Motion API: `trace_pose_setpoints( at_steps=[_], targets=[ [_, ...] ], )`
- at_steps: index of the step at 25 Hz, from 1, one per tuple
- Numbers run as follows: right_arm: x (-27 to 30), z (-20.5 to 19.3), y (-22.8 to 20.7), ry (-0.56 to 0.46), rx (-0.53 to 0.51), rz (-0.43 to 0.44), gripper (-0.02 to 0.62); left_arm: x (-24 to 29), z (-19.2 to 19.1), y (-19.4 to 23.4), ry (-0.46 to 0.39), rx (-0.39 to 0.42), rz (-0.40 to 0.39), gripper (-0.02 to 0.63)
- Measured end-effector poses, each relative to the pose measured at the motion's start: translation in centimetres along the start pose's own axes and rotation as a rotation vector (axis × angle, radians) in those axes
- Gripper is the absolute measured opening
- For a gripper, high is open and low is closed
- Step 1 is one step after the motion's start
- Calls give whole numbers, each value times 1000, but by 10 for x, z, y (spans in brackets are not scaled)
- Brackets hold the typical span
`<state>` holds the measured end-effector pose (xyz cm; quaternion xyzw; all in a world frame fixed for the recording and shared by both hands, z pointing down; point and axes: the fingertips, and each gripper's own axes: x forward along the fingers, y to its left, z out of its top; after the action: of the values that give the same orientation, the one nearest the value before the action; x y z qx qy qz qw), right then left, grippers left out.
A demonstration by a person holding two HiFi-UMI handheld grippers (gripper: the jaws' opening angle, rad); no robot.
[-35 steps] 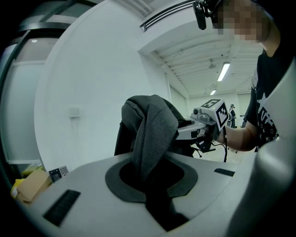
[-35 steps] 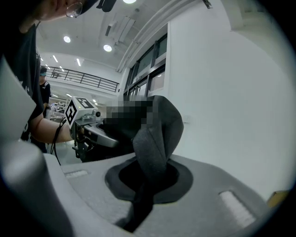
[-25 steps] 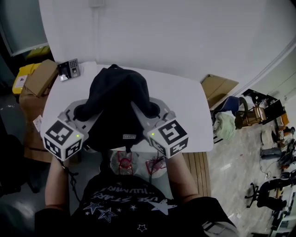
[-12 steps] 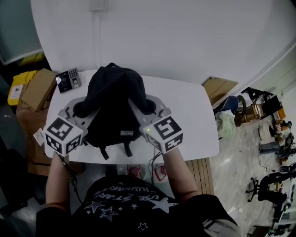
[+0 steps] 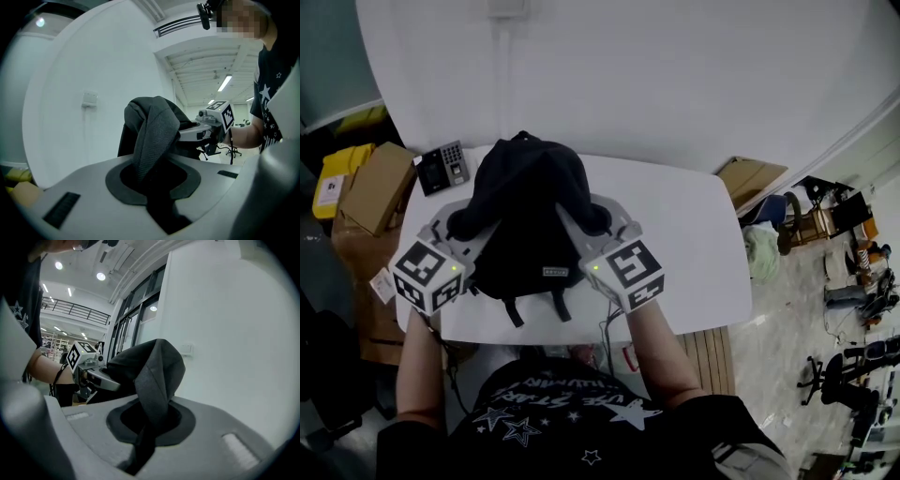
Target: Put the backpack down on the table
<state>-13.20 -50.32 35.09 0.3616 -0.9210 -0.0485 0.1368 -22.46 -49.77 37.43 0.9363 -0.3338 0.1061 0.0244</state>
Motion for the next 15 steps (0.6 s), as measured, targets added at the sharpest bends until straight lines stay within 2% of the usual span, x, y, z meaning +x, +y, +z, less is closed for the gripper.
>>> trace_pose_setpoints(
  at_steps=[5,11,15],
  targets=[
    [9,-3,2,-20,10,34,23,-1,-10,9,-24,-57,-4,61],
    [13,-7,-2,-52,94,66,25,3,-16,12,-75,-68,-10,61],
    [12,-5,-1,-61,99,76,26,1,-16,11,-96,-75,-10,61]
  ],
)
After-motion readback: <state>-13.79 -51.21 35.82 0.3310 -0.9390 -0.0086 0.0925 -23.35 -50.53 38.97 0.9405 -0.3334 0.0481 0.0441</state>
